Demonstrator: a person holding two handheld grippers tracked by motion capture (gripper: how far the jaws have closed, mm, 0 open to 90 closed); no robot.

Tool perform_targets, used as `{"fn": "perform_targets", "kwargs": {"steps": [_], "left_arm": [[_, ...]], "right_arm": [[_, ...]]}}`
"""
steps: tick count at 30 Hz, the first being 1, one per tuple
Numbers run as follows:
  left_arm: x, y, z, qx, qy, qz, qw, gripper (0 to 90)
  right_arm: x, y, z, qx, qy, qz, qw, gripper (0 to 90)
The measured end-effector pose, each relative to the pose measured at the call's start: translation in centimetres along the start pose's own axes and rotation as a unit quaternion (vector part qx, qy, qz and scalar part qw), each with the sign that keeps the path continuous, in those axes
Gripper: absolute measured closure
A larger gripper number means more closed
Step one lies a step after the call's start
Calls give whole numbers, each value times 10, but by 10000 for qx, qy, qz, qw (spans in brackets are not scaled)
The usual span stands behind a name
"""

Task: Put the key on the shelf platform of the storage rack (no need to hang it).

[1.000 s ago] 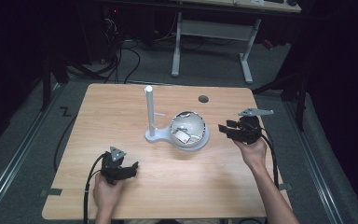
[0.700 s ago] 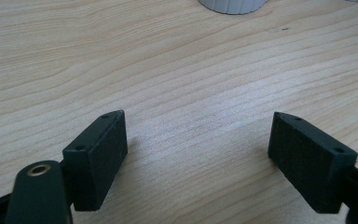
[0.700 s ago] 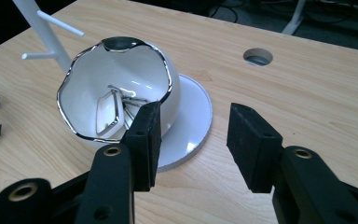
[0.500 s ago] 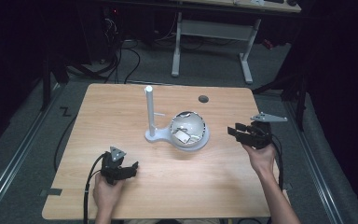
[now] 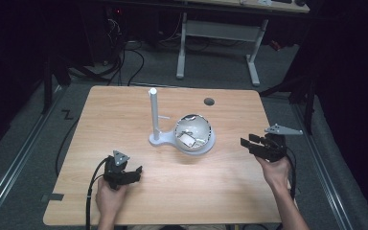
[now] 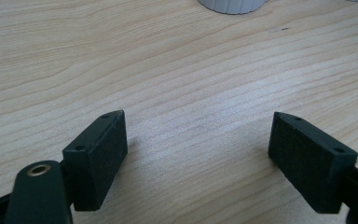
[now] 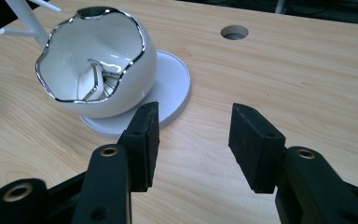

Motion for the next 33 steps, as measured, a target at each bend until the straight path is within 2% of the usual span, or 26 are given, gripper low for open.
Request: {"fn": "perform_targets", "kwargs": {"steps": [14, 22, 27, 28, 33], "left_arm": [[0, 0, 0, 5, 10, 12, 10000, 197], [0, 0, 0, 5, 13, 18, 10000, 198], [0, 0, 0, 3, 8, 13, 10000, 197], [0, 0, 0, 1, 8, 17, 10000, 198], [0, 0, 0, 6, 8, 5, 10000, 197]], "right_arm": [[-28, 7, -16, -12, 154, 273, 9995, 539], [-40, 7, -15, -23, 106, 265, 9996, 540], [-49, 8, -15, -16, 121, 334, 9994, 540], [-53, 8, -15, -7, 149, 421, 9990, 541], [-59, 8, -12, 12, 132, 453, 9989, 541]]}}
Point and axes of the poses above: each handheld gripper's, and its own axes: z roughly forward along the jaws, x roughly out of its top, y roughly to its right, the point moved 6 cm from there along z, roughly forward along the jaws, and after that the axes turned 9 degrees about x, right-handed, at the moved point
